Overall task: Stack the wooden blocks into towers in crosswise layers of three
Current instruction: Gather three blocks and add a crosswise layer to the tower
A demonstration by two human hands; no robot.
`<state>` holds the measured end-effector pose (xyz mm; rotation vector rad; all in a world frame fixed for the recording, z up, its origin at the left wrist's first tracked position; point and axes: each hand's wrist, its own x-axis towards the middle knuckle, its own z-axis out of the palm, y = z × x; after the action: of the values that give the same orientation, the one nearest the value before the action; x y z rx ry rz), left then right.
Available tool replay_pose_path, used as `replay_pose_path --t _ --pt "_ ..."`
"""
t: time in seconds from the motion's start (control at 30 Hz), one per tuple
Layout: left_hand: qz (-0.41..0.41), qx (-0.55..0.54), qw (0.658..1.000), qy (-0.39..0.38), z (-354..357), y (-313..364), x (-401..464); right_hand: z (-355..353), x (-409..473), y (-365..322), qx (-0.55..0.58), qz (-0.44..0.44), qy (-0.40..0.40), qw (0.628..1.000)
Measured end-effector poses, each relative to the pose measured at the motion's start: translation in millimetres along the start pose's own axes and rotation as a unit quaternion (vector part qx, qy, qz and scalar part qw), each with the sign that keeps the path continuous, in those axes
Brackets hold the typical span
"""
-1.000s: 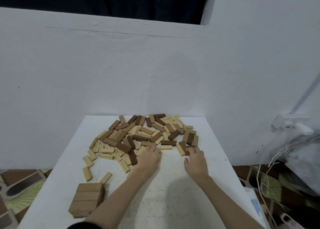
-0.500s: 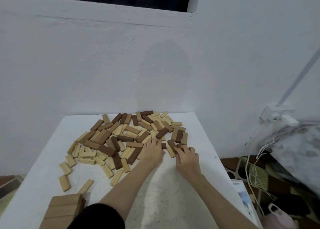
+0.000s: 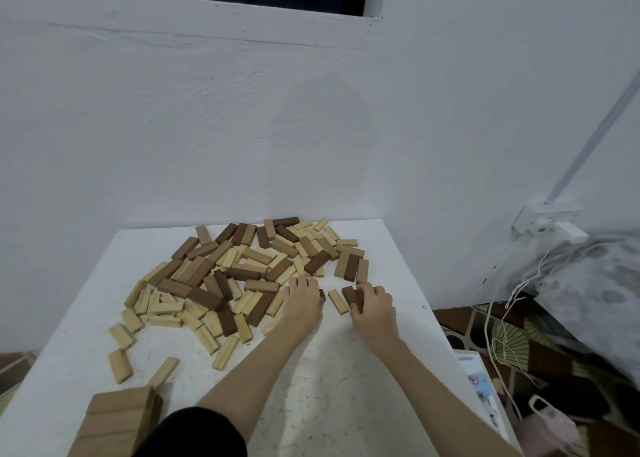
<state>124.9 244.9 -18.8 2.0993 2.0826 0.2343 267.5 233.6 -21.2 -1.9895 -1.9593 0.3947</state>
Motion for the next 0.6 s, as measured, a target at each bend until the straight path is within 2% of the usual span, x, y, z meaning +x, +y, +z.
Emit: replay_pose_path --t 0.1,0.23,0.3,0.4,0.5,0.6 --pt "0.0 -0.037 0.998 0.041 -5 -3 -3 -3 0 -2 -0.014 0.024 -0.024 0.999" --pt "0.018 -0.19 0.975 0.118 -12 -9 -17 -13 5 -6 0.072 0.128 -0.076 0.986" --pt "-0.006 -0.28 0.954 0.11 -15 -10 -29 -18 3 -7 0.103 0.157 -0.105 0.977" --pt "-0.051 -0.367 0.925 0.08 -18 -15 -45 -21 -4 -5 0.143 0.156 -0.107 0.972" --pt "-0.054 -0.395 0.914 0.08 -20 -21 -59 -22 -18 -5 0.158 0.137 -0.113 0.971" --pt "-0.037 -0.378 0.923 0.062 -20 -29 -73 -20 -27 -8 0.162 0.132 -0.124 0.97"
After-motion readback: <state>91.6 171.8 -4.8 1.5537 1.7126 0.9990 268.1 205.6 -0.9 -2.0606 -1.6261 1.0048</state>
